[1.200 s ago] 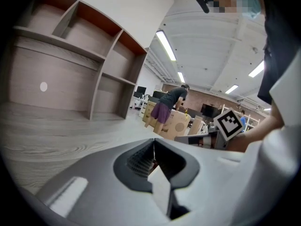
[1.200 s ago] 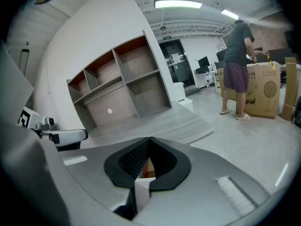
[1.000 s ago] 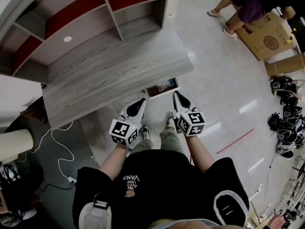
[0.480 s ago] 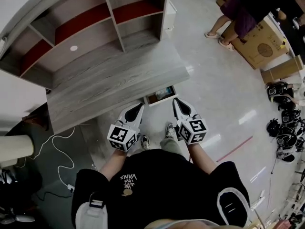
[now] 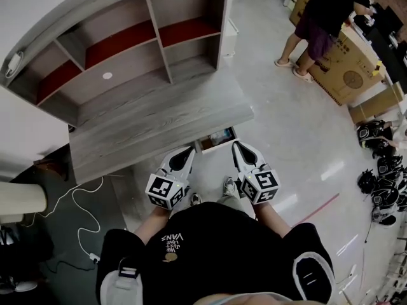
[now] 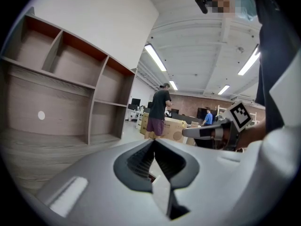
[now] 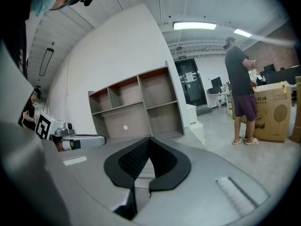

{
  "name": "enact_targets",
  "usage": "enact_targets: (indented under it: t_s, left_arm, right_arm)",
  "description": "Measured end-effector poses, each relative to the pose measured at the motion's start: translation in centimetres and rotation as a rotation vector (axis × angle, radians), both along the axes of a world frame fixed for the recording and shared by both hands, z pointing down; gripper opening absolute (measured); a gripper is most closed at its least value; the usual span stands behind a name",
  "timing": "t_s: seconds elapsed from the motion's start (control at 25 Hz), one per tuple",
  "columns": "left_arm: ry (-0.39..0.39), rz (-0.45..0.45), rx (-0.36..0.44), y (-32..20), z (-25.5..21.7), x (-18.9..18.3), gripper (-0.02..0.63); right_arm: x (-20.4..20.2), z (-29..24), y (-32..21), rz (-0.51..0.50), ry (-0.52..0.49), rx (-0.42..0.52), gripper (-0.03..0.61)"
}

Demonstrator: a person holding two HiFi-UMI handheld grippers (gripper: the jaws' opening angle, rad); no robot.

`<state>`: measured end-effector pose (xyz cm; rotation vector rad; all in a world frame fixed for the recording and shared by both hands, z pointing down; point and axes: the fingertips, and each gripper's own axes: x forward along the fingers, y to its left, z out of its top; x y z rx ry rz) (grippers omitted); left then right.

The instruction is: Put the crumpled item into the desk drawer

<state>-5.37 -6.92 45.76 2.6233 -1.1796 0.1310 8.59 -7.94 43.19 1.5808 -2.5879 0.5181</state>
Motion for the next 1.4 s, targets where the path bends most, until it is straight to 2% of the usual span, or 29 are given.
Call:
enact_targets:
  t_s: [0.4,0.72,1.04,1.4]
  left_arm:
    - [-0.015,-0.018,0.025,0.4,-0.5,-0.1,0.052]
    - [-0.02,-0.038,0.032,1.0,-0.6,-0.6,0.052]
    - [0.007,-0.054,0.036,1.4,-0.6,-0.5,0.052]
    - [-0.011,-0.065,0.014,1.9,0.1,-1.1,0.052]
  right_arm:
    - [-0.1,-2.4,0.5,-0.015,0.003,0.061,0.002]
    - [-0.6,-2.0,0.9,-0.034,-0.001,0.071,0.002]
    - [-1.0,-1.8,1.2,-0.053,-0.011,0.085,0.002]
    - [-1.3,-2.2,1.2,-0.038,-0.014,0.069,0.002]
